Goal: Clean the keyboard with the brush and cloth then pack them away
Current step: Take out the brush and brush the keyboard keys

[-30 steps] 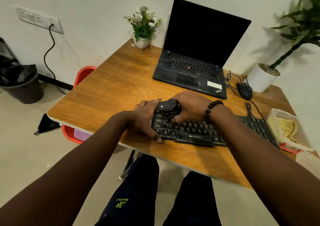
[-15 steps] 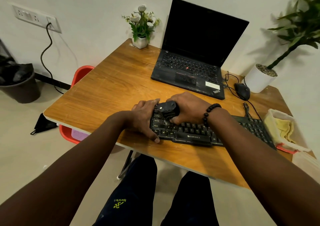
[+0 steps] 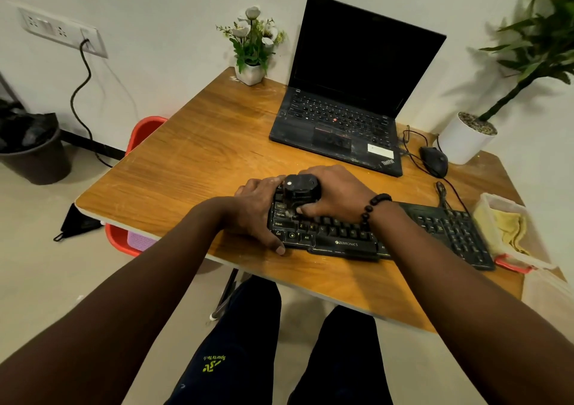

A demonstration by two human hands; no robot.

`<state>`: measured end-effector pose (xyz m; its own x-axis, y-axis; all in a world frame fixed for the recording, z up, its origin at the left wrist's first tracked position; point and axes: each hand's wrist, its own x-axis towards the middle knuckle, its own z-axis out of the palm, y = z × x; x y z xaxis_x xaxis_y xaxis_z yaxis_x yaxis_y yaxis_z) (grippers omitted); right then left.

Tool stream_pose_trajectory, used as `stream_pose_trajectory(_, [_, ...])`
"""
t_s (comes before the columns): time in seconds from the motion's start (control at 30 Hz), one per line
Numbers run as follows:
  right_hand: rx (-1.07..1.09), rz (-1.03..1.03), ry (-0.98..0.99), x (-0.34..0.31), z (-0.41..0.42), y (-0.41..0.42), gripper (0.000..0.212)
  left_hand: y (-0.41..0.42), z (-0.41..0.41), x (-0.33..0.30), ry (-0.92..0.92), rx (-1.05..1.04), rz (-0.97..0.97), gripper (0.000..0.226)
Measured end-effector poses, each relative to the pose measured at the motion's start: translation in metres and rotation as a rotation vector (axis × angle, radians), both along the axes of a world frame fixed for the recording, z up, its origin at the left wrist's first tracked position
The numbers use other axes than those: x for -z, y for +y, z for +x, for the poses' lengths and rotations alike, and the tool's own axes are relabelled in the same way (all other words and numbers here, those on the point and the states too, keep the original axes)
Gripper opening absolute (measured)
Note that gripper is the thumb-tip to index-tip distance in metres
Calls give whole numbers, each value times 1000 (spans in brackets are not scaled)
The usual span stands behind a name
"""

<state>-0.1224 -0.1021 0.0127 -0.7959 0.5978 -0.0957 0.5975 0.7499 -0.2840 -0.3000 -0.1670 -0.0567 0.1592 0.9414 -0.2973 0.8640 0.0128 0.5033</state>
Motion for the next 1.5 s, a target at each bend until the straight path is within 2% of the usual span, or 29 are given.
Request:
stream_pose_trajectory(0.07, [21,107,2,1,0,3,29,2,-1,2,2,7,0,145])
stream_pose_trajectory(0.2, [33,4,56,3,5,4,29,1,-1,4,8,-7,-13,149])
stream_pose_trajectory(0.33, [64,154,42,7,2,6,30,-1,2,-2,-6,-1,-6,147])
stream_pose_trajectory(0.4, [96,66,126,6,4,8,29,-2,3,-3,2,-4,-3,147])
stream_pose_trajectory(0.47, [69,5,109,7,4,7,30,-2,3,-2,11,-4,2,148])
stream_pose_trajectory(0.53, [58,67,61,9,4,9,29,-2,2,-2,10,-3,-10,149])
stream_pose_trajectory(0.6, [111,88,110,7,5,13,30,-1,2,-1,-1,-11,-12,150])
stream_pose_trajectory(0.67, [135,-32,163,5,9,13,36,-1,2,-1,0,-7,-10,150])
stream_pose_trajectory(0.73, [84,-83,109,7,10,11,35,-1,1,0,6,-4,-10,150])
stream_pose_trajectory(0.83, [112,31,104,4,10,15,33,1,-1,1,1,-8,-22,152])
stream_pose_trajectory(0.97, [136,-96,184,4,13,13,36,1,1,3,9,2,-5,152])
stream_pose_trajectory(1.03, [80,-61,105,10,10,13,32,1,1,1,9,6,-9,151])
stream_pose_trajectory(1.13, [112,49,91,3,3,20,31,1,1,0,8,-2,-17,151])
stream_pose_trajectory(1.2, [113,-4,121,-2,3,23,35,0,2,-2,6,0,-23,151])
stream_pose_trajectory(1.27, [62,-41,66,-1,1,22,32,-1,2,-2,14,-1,-14,152])
stream_pose_trajectory(1.4, [145,46,87,2,-3,26,32,0,1,-3,-1,-24,-37,154])
stream_pose_trajectory(1.5, [108,-25,92,2,-3,24,37,-3,4,-7,13,-13,-29,151])
